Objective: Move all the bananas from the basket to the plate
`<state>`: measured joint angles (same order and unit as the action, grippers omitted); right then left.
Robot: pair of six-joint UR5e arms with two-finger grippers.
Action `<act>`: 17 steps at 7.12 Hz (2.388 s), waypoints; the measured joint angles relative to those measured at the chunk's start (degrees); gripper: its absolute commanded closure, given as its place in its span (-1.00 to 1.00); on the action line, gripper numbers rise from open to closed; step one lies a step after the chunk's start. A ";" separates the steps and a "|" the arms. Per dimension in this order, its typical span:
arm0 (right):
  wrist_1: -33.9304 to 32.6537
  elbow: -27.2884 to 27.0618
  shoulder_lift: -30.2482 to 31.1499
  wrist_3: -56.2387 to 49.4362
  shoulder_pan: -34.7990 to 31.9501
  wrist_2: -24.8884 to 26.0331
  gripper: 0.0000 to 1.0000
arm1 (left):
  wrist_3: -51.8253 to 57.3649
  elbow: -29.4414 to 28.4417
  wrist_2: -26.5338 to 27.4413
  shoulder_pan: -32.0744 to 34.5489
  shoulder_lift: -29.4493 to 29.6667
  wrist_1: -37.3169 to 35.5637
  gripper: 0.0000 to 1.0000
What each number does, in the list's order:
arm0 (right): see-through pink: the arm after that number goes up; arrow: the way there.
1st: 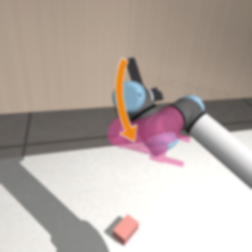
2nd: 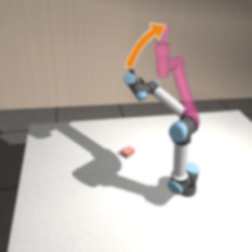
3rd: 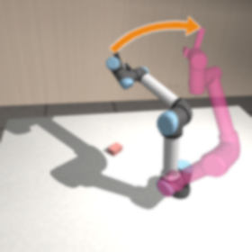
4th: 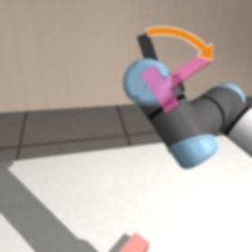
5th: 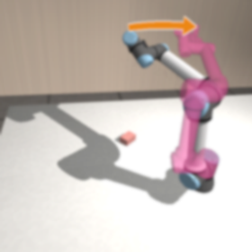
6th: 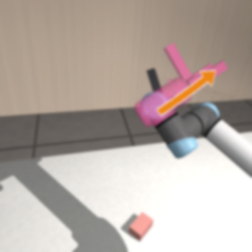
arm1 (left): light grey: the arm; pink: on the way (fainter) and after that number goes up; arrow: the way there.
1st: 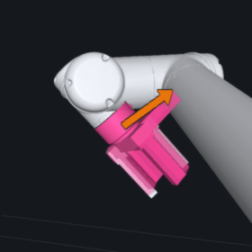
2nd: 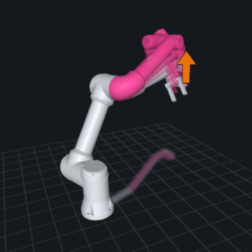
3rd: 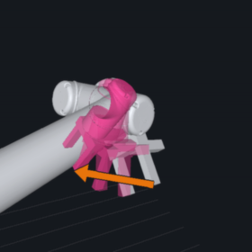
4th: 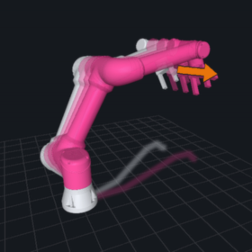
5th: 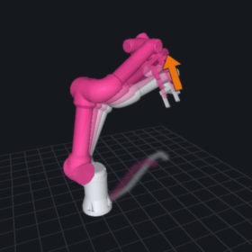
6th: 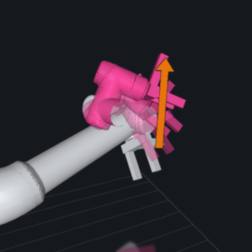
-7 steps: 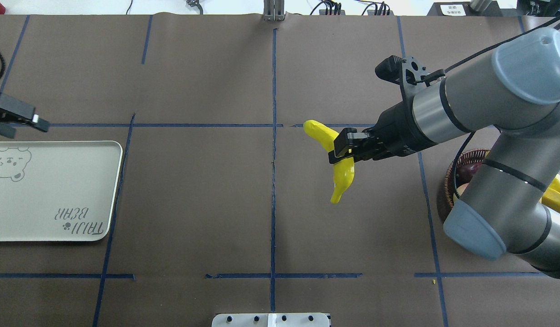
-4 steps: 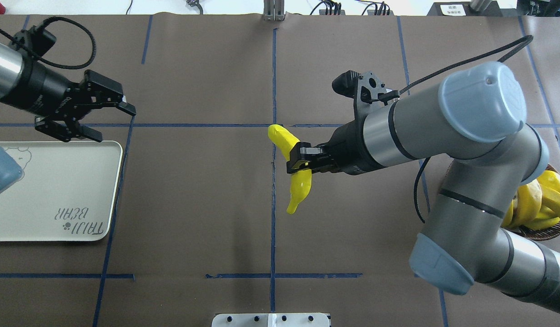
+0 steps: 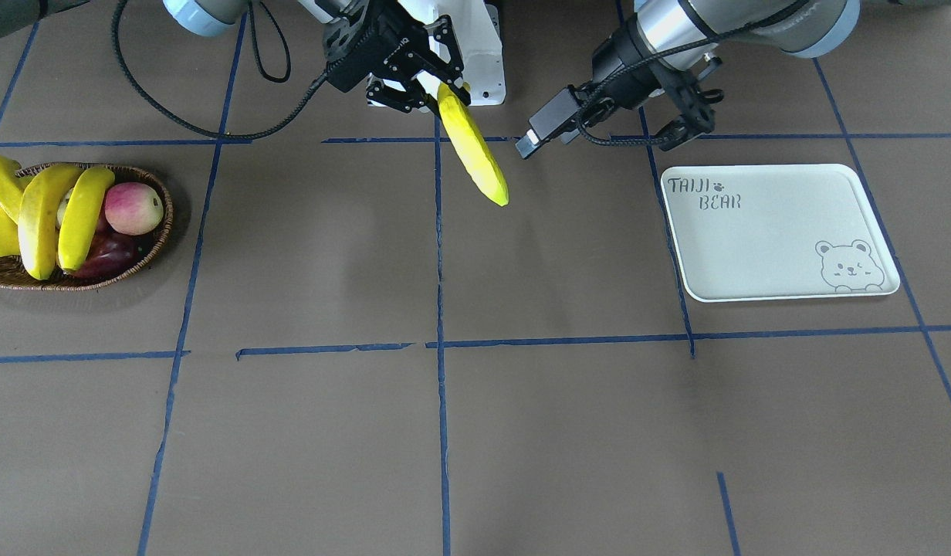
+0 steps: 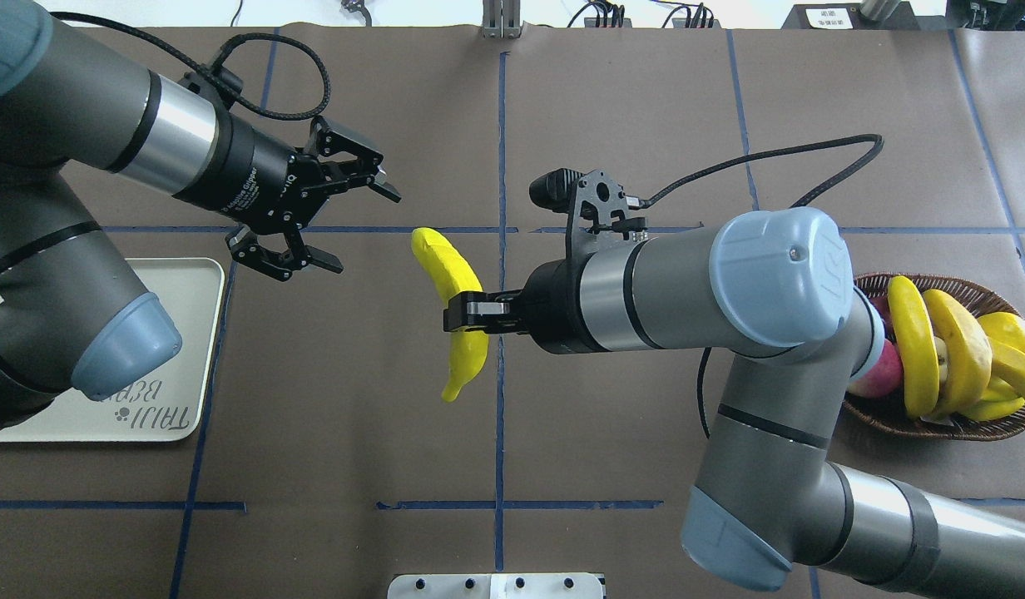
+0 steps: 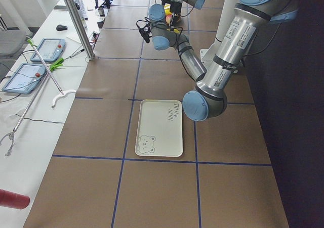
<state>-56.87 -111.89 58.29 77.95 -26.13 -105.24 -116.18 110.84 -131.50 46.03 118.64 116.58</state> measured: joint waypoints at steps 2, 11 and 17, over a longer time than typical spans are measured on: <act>3.80 1.75 -0.69 1.89 0.95 1.57 0.82 | -0.99 -0.29 2.38 -2.73 0.46 0.04 -1.00; 4.54 1.81 -2.28 11.60 1.81 1.76 0.56 | -3.23 -1.08 5.62 -5.95 0.86 0.20 -0.01; 4.49 1.70 -2.30 11.35 2.08 1.64 -1.00 | -2.68 -1.09 5.64 -5.95 0.63 0.23 1.00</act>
<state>-52.37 -110.19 55.98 89.29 -24.05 -103.60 -118.86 109.76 -125.86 40.08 119.26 116.81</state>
